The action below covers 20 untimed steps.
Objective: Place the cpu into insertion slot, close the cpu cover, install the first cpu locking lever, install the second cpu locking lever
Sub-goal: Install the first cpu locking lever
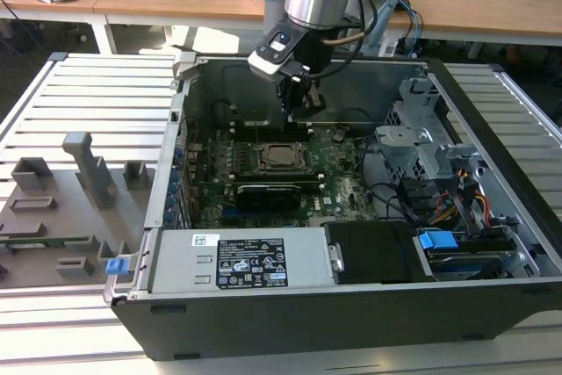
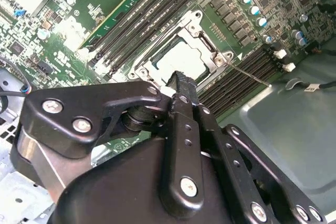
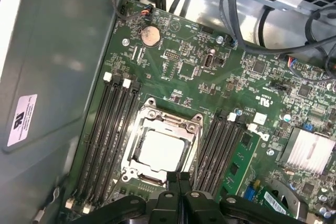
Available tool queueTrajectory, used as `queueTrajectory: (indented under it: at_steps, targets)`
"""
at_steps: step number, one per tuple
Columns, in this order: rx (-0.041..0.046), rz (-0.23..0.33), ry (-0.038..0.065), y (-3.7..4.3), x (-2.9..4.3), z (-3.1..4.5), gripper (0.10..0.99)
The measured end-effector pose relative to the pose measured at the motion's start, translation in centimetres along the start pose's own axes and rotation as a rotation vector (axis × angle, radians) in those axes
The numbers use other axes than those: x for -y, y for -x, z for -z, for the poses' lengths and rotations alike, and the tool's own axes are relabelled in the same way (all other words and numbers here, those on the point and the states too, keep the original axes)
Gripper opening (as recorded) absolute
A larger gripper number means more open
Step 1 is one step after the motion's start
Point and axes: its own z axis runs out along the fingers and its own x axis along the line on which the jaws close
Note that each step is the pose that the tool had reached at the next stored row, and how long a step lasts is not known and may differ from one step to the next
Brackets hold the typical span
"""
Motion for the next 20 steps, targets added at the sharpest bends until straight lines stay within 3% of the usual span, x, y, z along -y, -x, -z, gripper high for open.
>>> queueTrajectory:
  at_steps: [10,20]
  targets:
    - [0.0099,0.096,0.001,0.00,0.00,0.00,0.106]
    - [0.0264,0.257,0.003,0.00,0.00,0.00,0.106]
